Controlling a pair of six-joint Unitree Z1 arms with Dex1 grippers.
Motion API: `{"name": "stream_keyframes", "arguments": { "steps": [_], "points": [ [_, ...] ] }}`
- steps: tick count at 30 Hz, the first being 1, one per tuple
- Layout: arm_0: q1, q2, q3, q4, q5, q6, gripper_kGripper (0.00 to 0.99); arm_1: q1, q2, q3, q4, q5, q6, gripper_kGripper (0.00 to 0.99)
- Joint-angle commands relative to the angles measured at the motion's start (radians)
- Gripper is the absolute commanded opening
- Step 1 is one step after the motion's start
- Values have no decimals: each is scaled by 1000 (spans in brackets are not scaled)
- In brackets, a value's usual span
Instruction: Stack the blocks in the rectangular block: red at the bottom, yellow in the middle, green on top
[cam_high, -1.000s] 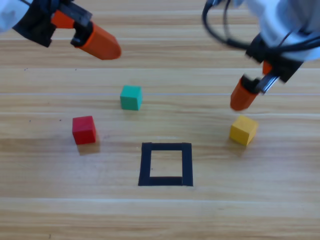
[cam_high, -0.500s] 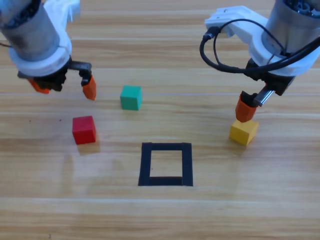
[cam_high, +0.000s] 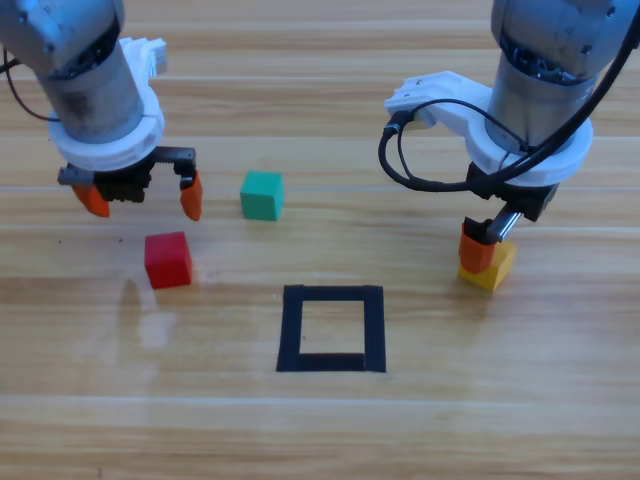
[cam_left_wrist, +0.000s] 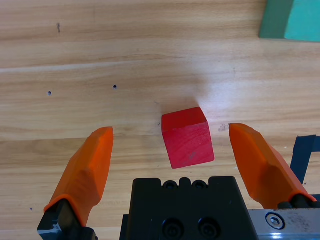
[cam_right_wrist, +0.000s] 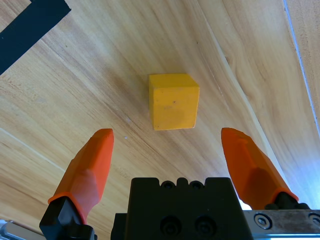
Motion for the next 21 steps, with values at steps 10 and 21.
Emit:
{"name": "stream_keyframes", "arguments": {
  "steps": [10, 21],
  "points": [
    [-28, 145, -9, 27, -58, -147, 990, -52, 181, -50, -31, 8, -25, 923],
    [-33, 131, 32, 13, -72, -160, 638, -52, 223, -63, -17, 18, -36, 318]
  ]
}}
